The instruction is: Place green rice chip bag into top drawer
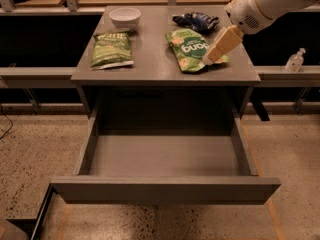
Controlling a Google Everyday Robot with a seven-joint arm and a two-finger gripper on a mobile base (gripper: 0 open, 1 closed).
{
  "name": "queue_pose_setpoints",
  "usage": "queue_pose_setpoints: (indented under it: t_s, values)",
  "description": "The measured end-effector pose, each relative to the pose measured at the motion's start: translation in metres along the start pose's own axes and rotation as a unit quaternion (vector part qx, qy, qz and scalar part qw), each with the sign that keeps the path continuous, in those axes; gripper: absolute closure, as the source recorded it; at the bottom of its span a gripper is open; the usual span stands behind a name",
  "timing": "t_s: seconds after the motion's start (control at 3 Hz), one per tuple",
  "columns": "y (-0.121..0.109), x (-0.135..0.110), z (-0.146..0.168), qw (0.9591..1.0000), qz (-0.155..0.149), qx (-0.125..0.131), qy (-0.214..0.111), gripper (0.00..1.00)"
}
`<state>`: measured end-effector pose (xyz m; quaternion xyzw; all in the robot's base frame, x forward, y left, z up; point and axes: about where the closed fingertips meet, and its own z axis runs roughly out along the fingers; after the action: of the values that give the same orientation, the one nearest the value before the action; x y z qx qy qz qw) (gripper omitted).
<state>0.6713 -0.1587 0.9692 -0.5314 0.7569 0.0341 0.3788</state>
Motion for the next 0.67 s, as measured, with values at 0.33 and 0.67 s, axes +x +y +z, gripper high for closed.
queue_pose_setpoints:
  t_s: [0.33,0.67]
  values:
    - [0.0022,0.0031,0.0038,1.0000,0.000,-0.007,0.006,0.00]
    - [0.0024,0.0034,0.0041,1.0000,0.000,-0.007,0.006,0.00]
